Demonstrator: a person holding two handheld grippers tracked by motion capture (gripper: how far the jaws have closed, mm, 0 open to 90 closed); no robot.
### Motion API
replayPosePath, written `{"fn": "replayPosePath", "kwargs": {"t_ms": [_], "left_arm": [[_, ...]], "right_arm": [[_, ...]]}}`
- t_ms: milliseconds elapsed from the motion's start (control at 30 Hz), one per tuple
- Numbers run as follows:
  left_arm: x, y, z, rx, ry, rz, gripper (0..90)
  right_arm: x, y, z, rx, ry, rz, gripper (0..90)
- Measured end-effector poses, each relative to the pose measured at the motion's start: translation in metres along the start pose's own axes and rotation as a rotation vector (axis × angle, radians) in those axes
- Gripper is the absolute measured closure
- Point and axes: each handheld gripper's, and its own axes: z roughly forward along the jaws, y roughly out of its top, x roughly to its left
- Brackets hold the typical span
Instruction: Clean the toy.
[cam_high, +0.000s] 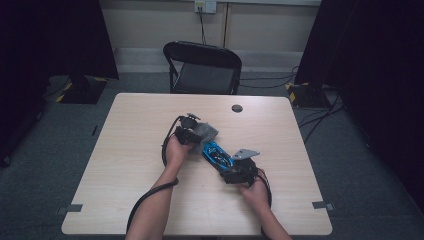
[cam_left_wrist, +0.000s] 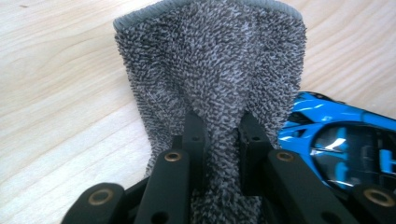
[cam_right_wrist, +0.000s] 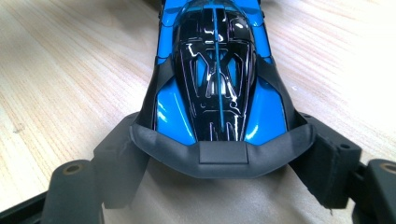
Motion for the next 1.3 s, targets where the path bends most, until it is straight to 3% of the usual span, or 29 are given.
{"fn": "replayPosePath", "kwargs": {"t_ms": [333, 467, 600, 700, 800, 1033, 1300], "left_arm": [[0.020, -0.006, -0.012, -0.010, 0.032, -0.053, 77.0], [0.021, -0.007, -0.021, -0.031, 0.014, -0.059, 77.0], [0.013, -0.004, -0.033, -0.054, -0.008, -0.030, 76.9], [0.006, -0.003, -0.042, -0.078, -0.047, -0.027, 76.7], [-0.004, -0.002, -0.048, -0.085, -0.061, 0.010, 76.8], [-0.020, -0.006, -0.050, -0.089, -0.115, 0.033, 76.9], [-0.046, -0.009, -0.051, -0.089, -0.155, 0.109, 77.0]], "right_arm": [[0.000, 0.000, 0.000, 0.000, 0.001, 0.001, 24.9], [0.000, 0.000, 0.000, 0.000, 0.000, 0.001, 24.9], [0.000, 0.000, 0.000, 0.000, 0.001, 0.001, 24.9], [0.000, 0.000, 0.000, 0.000, 0.000, 0.001, 24.9], [0.000, 0.000, 0.000, 0.000, 0.000, 0.000, 24.9], [0.000, 0.000, 0.000, 0.000, 0.000, 0.000, 24.9], [0.000, 0.000, 0.000, 0.000, 0.001, 0.000, 24.9]]}}
